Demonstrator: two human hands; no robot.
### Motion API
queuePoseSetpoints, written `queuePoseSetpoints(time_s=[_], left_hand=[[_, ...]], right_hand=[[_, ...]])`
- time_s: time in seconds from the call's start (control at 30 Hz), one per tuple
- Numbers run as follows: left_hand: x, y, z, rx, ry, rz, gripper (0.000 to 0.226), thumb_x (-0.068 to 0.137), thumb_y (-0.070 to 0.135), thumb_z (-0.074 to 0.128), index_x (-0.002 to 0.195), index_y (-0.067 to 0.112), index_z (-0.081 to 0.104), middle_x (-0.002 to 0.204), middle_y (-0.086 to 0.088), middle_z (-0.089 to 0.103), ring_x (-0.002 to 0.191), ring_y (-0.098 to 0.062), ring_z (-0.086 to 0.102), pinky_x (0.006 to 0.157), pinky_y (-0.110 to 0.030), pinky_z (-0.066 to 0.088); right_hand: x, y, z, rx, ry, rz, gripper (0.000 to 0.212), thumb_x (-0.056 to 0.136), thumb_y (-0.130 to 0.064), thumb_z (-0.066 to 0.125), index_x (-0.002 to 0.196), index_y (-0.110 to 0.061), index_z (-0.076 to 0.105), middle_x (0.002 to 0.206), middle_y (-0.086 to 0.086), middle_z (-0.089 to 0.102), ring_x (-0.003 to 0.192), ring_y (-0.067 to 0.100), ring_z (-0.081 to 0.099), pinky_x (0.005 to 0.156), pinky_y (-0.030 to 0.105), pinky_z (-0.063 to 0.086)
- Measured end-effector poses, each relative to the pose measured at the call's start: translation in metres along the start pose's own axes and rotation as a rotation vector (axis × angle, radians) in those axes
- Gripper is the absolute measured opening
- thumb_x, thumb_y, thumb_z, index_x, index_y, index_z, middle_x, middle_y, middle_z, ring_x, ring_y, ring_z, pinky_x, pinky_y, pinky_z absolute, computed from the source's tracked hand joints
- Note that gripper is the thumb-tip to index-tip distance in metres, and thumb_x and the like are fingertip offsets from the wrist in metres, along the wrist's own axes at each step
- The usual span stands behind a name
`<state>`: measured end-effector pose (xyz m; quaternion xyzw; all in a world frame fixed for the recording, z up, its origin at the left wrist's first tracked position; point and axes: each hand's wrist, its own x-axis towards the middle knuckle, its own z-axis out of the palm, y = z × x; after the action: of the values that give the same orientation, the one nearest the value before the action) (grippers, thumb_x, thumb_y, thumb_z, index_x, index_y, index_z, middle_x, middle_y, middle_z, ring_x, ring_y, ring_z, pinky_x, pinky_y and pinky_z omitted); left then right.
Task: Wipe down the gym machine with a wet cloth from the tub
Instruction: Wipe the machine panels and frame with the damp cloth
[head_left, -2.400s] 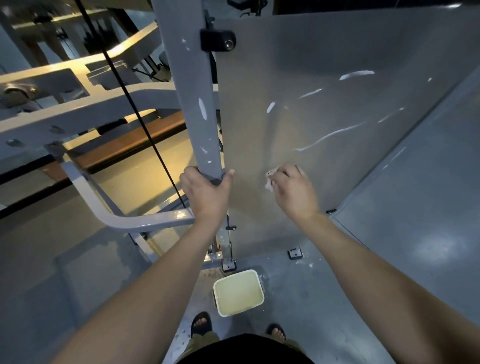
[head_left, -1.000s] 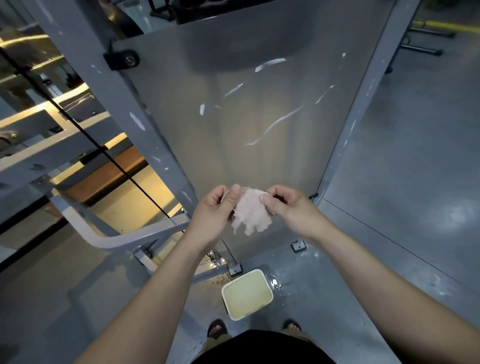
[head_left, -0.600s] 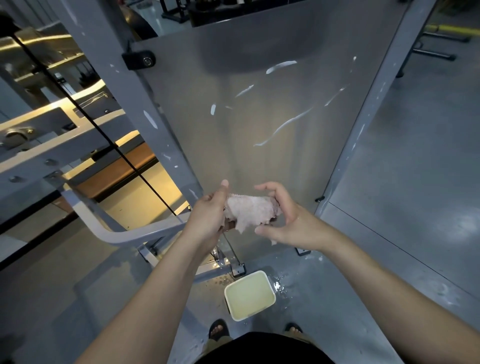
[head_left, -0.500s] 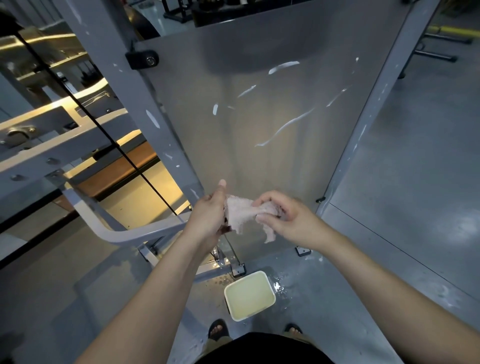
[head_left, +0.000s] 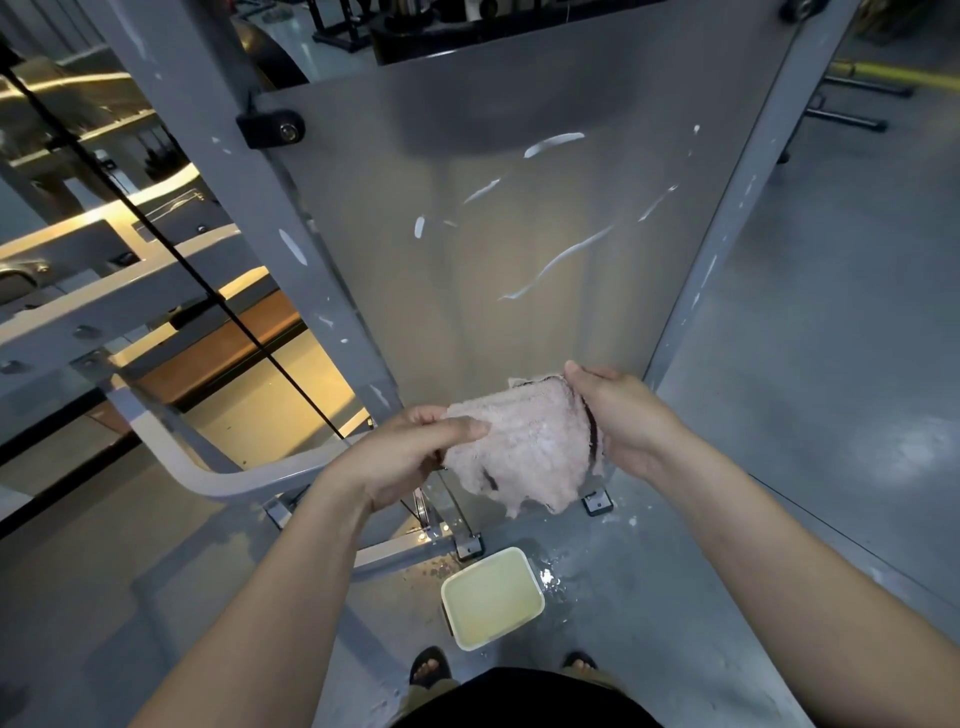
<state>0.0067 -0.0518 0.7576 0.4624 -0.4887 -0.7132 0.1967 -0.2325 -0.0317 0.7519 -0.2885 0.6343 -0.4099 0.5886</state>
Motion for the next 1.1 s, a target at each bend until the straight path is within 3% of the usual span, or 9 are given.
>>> queuePoseSetpoints(time_s=[0.1,0.3,0.4,0.53,0.67,0.77,0.9,1.0,1.1], left_hand=[[0.002,-0.002,-0.004,-0.273,0.022,-0.029,0.061,0.074,0.017,0.082,0.12,-0.015,0.057,0.118,-0.023,0.056,0.107,-0.035,0.055,0.089,-0.036,0.047],[0.012,-0.002,0.003,-0.27,0.265,-0.005,0.051,0.094,-0.003,0.064,0.135,0.021,0.045,0.123,-0.022,0.068,0.1,-0.038,0.068,0.092,-0.058,0.056],[0.017,-0.001,0.001,-0.223,0.321,0.048,0.045,0.101,-0.004,0.052,0.13,0.032,0.051,0.105,-0.025,0.063,0.095,-0.04,0.061,0.094,-0.059,0.051],[0.014,0.007,0.007,0.133,0.277,0.074,0.02,0.102,0.025,0.059,0.118,0.026,0.071,0.115,-0.005,0.073,0.105,-0.018,0.068,0.097,-0.035,0.054],[0.018,0.008,0.018,0.43,0.28,0.144,0.026,0.092,0.024,0.076,0.109,0.006,0.071,0.078,0.0,0.07,0.06,-0.003,0.061,0.058,-0.011,0.046],[0.024,0.009,0.015,0.484,0.338,0.172,0.028,0.095,0.024,0.072,0.089,-0.004,0.07,0.08,-0.005,0.058,0.053,0.001,0.055,0.047,-0.008,0.037],[0.022,0.016,0.007,0.365,0.275,0.146,0.02,0.088,0.015,0.077,0.082,-0.003,0.076,0.124,0.01,0.058,0.102,0.004,0.057,0.091,-0.02,0.041],[0.015,0.02,0.011,0.08,0.175,0.121,0.012,0.072,0.008,0.069,0.075,-0.003,0.072,0.105,-0.005,0.068,0.084,-0.02,0.061,0.071,-0.026,0.047],[0.018,0.019,0.021,0.076,0.101,0.082,0.046,0.06,0.023,0.06,0.103,0.012,0.072,0.093,-0.014,0.054,0.08,-0.027,0.04,0.06,-0.03,0.036]], right_hand=[[0.001,0.0,-0.002,0.172,-0.013,0.022,0.025,0.106,-0.028,0.057,0.113,-0.007,0.069,0.101,0.007,0.077,0.099,0.025,0.073,0.096,0.041,0.056],[-0.001,0.0,-0.017,0.33,-0.12,-0.037,0.026,0.105,-0.009,0.053,0.121,-0.027,0.062,0.087,0.004,0.071,0.083,0.022,0.069,0.078,0.036,0.055],[-0.004,0.001,-0.027,0.214,-0.245,-0.085,0.034,0.099,0.004,0.052,0.118,-0.018,0.069,0.091,0.014,0.069,0.082,0.027,0.066,0.077,0.038,0.052],[-0.011,-0.001,-0.03,-0.109,-0.263,-0.149,0.038,0.095,0.0,0.066,0.126,-0.021,0.068,0.103,0.005,0.075,0.091,0.016,0.074,0.081,0.025,0.057],[-0.009,-0.003,-0.033,-0.522,-0.105,-0.24,0.035,0.089,-0.016,0.074,0.119,-0.033,0.071,0.107,-0.005,0.075,0.091,0.012,0.071,0.091,0.03,0.054],[-0.008,-0.008,-0.039,-0.494,-0.108,-0.271,0.005,0.092,-0.014,0.075,0.097,-0.012,0.074,0.079,0.002,0.067,0.068,0.015,0.057,0.071,0.03,0.046],[-0.008,-0.013,-0.046,-0.498,-0.111,-0.312,0.031,0.089,-0.026,0.079,0.084,0.002,0.067,0.085,-0.007,0.057,0.076,0.008,0.054,0.074,0.021,0.04],[-0.011,-0.017,-0.048,-0.333,-0.26,-0.302,0.036,0.089,-0.039,0.076,0.076,-0.009,0.06,0.086,0.0,0.056,0.083,0.02,0.053,0.079,0.036,0.039],[-0.015,-0.021,-0.046,-0.176,-0.373,-0.267,0.029,0.09,-0.045,0.069,0.086,-0.018,0.06,0.086,0.013,0.052,0.082,0.031,0.044,0.071,0.042,0.031]])
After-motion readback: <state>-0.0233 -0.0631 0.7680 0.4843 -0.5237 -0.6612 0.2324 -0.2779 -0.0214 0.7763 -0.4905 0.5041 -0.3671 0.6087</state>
